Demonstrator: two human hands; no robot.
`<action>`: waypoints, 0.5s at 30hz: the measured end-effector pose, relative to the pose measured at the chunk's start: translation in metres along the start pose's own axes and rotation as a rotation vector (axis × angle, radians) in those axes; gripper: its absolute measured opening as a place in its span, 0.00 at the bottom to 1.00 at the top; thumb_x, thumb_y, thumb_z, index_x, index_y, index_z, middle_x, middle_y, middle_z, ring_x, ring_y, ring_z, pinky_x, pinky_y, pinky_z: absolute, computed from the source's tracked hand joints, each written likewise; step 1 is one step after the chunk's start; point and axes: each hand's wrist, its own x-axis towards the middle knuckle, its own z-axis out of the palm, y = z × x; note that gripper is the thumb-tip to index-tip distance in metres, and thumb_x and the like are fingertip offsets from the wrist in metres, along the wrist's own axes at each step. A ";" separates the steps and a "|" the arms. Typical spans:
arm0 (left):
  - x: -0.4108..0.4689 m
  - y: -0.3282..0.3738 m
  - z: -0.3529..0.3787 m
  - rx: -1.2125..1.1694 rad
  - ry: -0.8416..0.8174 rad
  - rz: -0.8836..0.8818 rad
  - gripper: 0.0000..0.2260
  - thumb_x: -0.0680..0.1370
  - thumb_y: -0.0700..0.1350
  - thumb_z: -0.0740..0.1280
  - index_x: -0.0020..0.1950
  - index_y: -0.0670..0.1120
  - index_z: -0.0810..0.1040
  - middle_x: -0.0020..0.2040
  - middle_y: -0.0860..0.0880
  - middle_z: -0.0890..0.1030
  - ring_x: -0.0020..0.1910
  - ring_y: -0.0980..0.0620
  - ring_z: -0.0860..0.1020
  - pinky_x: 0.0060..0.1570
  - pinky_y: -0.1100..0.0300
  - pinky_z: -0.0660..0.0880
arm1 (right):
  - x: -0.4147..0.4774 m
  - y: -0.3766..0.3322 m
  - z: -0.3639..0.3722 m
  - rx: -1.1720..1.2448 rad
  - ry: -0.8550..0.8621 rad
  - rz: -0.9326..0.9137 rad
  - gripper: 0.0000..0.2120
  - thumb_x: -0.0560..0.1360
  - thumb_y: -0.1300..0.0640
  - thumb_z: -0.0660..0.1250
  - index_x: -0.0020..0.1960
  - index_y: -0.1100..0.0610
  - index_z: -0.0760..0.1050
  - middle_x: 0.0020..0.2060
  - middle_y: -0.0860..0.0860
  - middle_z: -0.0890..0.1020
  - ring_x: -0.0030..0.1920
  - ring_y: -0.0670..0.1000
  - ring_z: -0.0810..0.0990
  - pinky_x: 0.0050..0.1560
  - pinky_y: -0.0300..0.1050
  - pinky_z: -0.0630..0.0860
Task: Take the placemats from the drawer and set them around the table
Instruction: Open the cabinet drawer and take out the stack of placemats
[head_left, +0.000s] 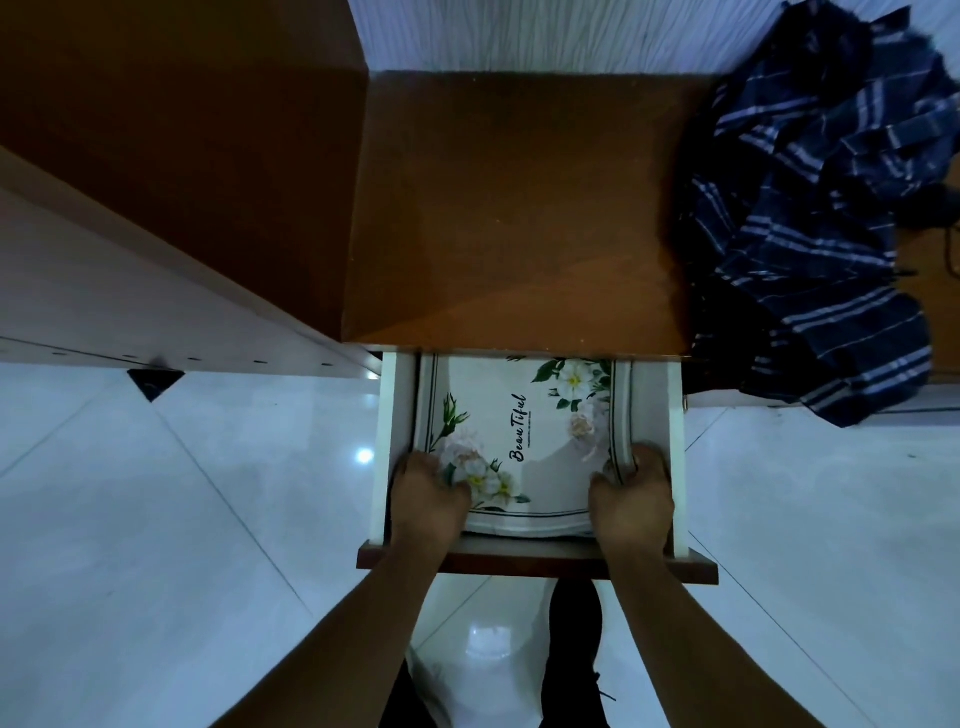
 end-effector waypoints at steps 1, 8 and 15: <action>-0.003 0.000 0.000 -0.028 0.051 0.037 0.12 0.71 0.35 0.72 0.51 0.43 0.74 0.53 0.44 0.78 0.55 0.42 0.79 0.47 0.60 0.74 | -0.001 -0.002 -0.001 0.021 0.014 0.003 0.25 0.72 0.69 0.68 0.68 0.61 0.69 0.58 0.60 0.79 0.59 0.61 0.77 0.62 0.45 0.72; -0.031 0.022 0.003 -0.406 0.379 0.048 0.20 0.71 0.33 0.70 0.60 0.49 0.74 0.59 0.53 0.79 0.59 0.51 0.77 0.56 0.72 0.69 | -0.003 -0.005 -0.004 0.021 0.011 -0.008 0.25 0.70 0.75 0.64 0.65 0.63 0.73 0.53 0.57 0.78 0.54 0.58 0.77 0.55 0.41 0.70; 0.002 0.029 -0.020 -0.614 -0.062 -0.491 0.17 0.71 0.31 0.69 0.60 0.36 0.76 0.51 0.38 0.81 0.46 0.41 0.81 0.41 0.48 0.82 | -0.002 -0.002 -0.012 -0.103 -0.054 -0.080 0.21 0.68 0.74 0.64 0.60 0.64 0.75 0.55 0.59 0.79 0.56 0.60 0.77 0.57 0.41 0.68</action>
